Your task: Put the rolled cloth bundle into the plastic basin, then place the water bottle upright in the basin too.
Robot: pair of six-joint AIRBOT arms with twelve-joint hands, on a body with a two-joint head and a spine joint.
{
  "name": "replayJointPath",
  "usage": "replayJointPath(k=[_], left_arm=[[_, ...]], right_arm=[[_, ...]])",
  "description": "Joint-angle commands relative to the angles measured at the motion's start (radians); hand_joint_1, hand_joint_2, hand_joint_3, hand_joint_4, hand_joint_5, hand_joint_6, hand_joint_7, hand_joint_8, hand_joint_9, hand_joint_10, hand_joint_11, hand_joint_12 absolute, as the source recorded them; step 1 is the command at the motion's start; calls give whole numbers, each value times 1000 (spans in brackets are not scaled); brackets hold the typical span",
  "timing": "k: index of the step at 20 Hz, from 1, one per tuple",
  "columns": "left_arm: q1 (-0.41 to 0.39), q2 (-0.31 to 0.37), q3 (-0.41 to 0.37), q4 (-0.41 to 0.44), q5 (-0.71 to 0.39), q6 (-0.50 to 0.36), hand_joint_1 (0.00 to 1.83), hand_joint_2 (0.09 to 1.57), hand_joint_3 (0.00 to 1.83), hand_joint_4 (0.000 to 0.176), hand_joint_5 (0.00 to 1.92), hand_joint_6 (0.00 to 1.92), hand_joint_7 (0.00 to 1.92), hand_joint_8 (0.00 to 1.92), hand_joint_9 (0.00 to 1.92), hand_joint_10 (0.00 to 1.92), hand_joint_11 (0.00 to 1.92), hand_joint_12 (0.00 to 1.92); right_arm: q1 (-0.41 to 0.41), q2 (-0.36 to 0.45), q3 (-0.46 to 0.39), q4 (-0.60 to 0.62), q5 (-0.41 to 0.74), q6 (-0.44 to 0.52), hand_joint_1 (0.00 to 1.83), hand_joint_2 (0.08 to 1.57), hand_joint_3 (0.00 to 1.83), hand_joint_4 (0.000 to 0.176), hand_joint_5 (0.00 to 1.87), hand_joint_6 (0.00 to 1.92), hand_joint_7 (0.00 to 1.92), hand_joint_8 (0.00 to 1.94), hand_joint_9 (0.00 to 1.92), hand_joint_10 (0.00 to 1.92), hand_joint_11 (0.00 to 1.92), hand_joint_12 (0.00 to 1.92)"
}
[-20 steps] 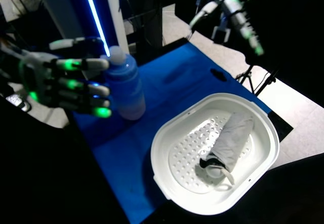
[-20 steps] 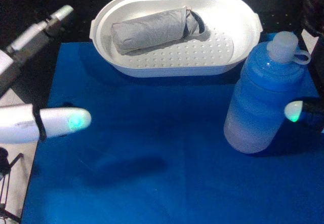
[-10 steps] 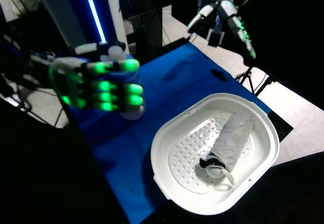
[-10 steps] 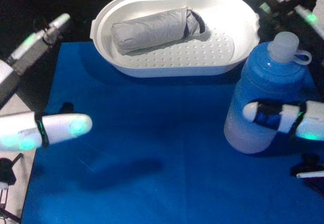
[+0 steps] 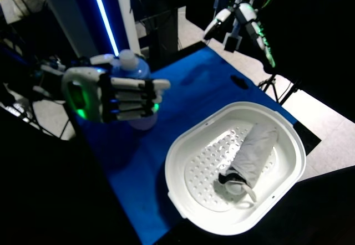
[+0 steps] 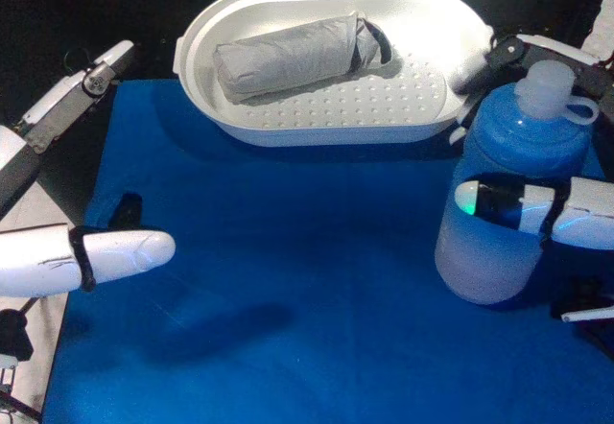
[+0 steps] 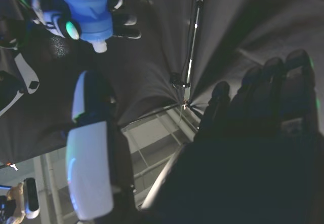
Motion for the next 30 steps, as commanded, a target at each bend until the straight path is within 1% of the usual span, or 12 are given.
replayJointPath(k=[1,3,5,11,15,17,19,21,23,28,29,30], left_arm=[[-3,-7,1,3,-126,-11,695,825,0,176,0,0,0,0,0,0,0,0],[-3,-9,1,3,-124,-11,640,823,0,176,0,0,0,0,0,0,0,0],[-3,-11,1,2,-121,-12,626,826,1,176,0,0,0,0,0,0,0,0],[-3,-15,3,2,-120,-15,600,855,5,176,0,0,0,0,0,0,0,0],[-3,-16,5,3,-115,-16,575,854,4,176,0,0,0,0,0,0,0,0],[-3,-18,6,4,-112,-17,537,872,8,176,0,0,0,0,0,0,0,0],[-3,-16,8,8,-116,-18,534,852,0,176,0,0,0,0,0,0,0,0],[-3,-14,10,14,-115,-20,540,843,0,176,0,0,0,0,0,0,0,0],[-4,-12,13,23,-113,-21,567,830,0,176,0,0,0,0,0,0,0,0],[-15,-2,24,51,-115,-29,549,796,0,176,0,0,0,0,0,0,0,0],[-22,-2,27,59,-116,-29,539,795,0,170,0,0,0,0,0,0,0,0],[-26,-1,30,65,-118,-29,535,791,0,147,0,0,0,0,0,0,0,0]], right_arm=[[9,3,3,-19,65,8,1048,1298,0,0,654,1455,1001,1471,1201,1660,1148,1810],[9,9,10,-23,60,8,1030,1289,0,0,680,1426,1052,1448,1162,1659,1147,1841],[26,20,17,-33,60,8,1087,1241,0,0,757,1308,1191,1281,1302,1537,1233,1813],[184,86,36,-124,59,8,1086,1241,0,0,756,1310,1158,1369,1283,1587,1227,1836],[284,86,79,-139,58,8,1064,1274,2,0,697,1395,1086,1525,1241,1735,1217,1921],[342,74,111,-138,25,7,1050,1293,1,0,667,1440,1170,1556,1305,1752,1243,1921],[418,43,167,-133,-59,7,1056,1288,0,0,680,1424,1119,1647,1261,1829,1232,1921],[453,13,213,-120,-116,7,1072,1270,0,0,710,1383,1125,1708,1281,1912,1322,1921],[495,-31,271,-107,-180,7,1065,1284,1,0,686,1416,1081,1761,1253,1921,1298,1921],[521,-160,411,-56,-273,7,1067,1259,0,0,726,1355,1087,1760,1259,1921,1300,1921],[523,-183,441,-51,-299,7,1065,1262,1,0,721,1363,1100,1765,1264,1921,1296,1921],[525,-199,463,-50,-316,7,1069,1256,0,0,733,1346,1118,1768,1281,1921,1307,1921]])
